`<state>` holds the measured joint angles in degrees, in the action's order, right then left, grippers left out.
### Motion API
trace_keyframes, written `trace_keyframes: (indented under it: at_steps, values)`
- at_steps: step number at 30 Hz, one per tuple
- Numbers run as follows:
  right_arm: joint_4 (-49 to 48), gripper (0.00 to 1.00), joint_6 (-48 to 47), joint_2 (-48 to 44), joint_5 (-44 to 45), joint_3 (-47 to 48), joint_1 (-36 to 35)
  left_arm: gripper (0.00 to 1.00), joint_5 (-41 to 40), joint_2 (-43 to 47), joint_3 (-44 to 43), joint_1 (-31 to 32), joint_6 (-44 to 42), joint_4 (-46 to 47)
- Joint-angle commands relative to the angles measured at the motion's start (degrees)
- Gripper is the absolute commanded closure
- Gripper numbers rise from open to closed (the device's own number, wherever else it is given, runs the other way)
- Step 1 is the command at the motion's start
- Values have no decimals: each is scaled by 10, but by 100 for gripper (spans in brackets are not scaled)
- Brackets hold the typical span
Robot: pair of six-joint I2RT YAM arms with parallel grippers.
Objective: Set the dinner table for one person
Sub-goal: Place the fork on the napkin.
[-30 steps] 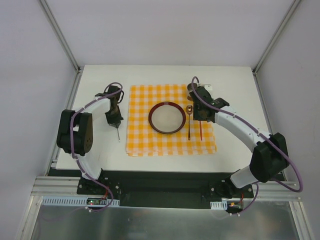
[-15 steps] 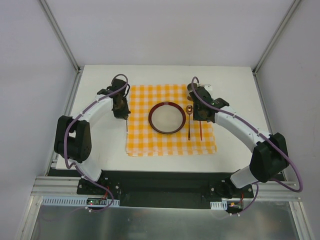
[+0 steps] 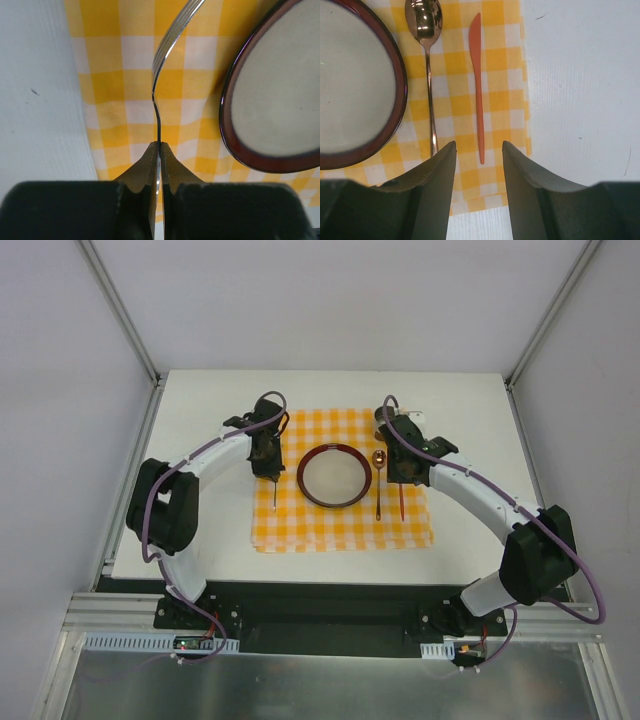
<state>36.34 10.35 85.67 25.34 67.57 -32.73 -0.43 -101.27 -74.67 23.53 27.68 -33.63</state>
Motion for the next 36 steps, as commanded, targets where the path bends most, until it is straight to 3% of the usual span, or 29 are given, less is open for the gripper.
trace_keyframes:
  at_steps: [1, 29, 36]
  values:
    - [10, 55, 5, -26, 16, -6, 3, 100, 3, -8, -23, 8, 15, -7]
    - [10, 54, -4, -95, 26, -46, 14, 100, 3, -93, -45, 34, 29, -7]
    - [5, 54, -8, -86, 23, -46, 15, 89, 3, -110, -50, 34, 28, -7]
